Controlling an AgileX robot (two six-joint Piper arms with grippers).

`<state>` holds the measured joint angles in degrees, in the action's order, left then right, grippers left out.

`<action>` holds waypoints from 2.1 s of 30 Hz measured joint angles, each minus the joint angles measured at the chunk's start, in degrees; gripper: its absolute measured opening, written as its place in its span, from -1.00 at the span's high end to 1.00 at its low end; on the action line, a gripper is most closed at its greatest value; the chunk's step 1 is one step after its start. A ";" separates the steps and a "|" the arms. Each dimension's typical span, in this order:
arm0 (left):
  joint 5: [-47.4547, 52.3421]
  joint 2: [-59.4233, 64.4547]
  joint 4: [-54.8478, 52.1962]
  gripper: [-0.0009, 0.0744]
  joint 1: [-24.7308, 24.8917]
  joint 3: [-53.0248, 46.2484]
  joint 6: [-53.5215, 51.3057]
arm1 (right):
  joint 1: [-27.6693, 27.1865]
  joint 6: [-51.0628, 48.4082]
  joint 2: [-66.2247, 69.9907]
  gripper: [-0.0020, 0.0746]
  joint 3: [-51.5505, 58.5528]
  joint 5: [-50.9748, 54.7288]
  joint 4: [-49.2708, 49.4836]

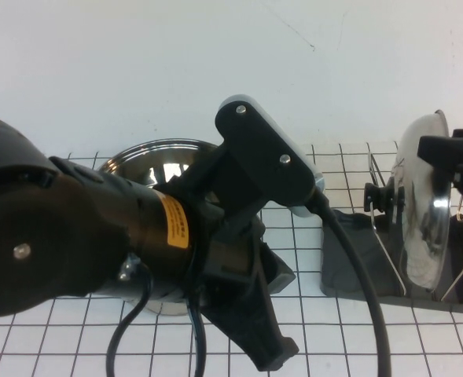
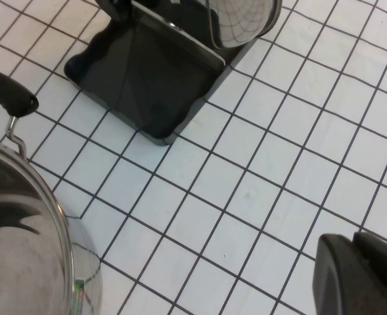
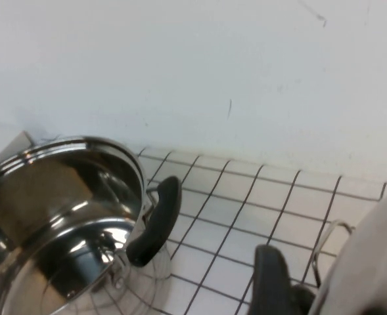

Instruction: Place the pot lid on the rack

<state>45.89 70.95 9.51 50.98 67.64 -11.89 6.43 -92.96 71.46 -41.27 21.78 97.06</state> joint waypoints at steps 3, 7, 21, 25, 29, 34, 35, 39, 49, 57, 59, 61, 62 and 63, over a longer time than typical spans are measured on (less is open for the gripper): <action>0.00 0.00 0.19 0.98 0.00 0.00 0.00 | 0.00 0.00 -1.30 -0.15 0.00 -0.71 0.00; 0.22 0.00 1.13 0.98 0.00 0.00 0.00 | 0.00 -0.03 -2.62 -0.15 0.00 -1.33 0.00; 2.43 -3.27 -11.18 0.98 0.00 0.00 13.20 | 0.00 2.37 -20.84 0.79 0.00 8.96 -11.44; 9.44 -6.13 -21.27 0.98 0.00 0.00 20.17 | 0.00 14.74 -25.14 0.92 0.00 15.86 -30.14; 14.19 -11.04 -28.71 0.98 0.00 -0.10 28.25 | 0.00 25.37 -26.63 0.94 0.00 28.26 -50.82; 13.82 -20.58 -29.84 0.98 0.00 -1.24 35.85 | 0.00 37.11 -27.78 0.95 0.00 38.33 -73.96; 12.92 -23.14 -30.08 0.98 0.00 -2.31 37.16 | 0.00 39.24 -28.57 0.95 0.00 38.17 -77.08; 5.01 -32.90 -30.08 0.98 0.00 -9.67 40.99 | 0.00 41.45 -34.27 0.95 0.00 31.49 -80.61; -18.19 -45.74 -37.99 0.98 0.00 -35.53 40.45 | 0.00 39.55 -47.67 0.95 0.00 14.70 -78.89; -25.32 -46.15 -48.78 0.98 0.00 -44.24 39.94 | 0.00 32.93 -54.33 0.95 7.36 13.65 -71.37; -25.32 -46.15 -49.27 0.98 0.00 -45.27 39.94 | 0.00 32.65 -56.24 0.95 10.31 13.65 -70.64; -25.32 -46.15 -49.50 0.98 0.00 -45.80 39.94 | 0.00 32.65 -57.73 0.95 13.39 13.62 -70.49; -25.32 -46.15 -49.54 0.98 0.00 -46.09 39.94 | 0.00 32.58 -57.99 0.95 14.53 13.62 -70.38; -25.32 -46.15 -49.54 0.98 0.00 -46.46 39.94 | 0.00 32.58 -58.26 0.95 15.82 13.62 -70.26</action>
<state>20.58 24.80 -40.03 50.98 21.18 28.05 6.43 -60.37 13.20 -25.45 35.40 26.81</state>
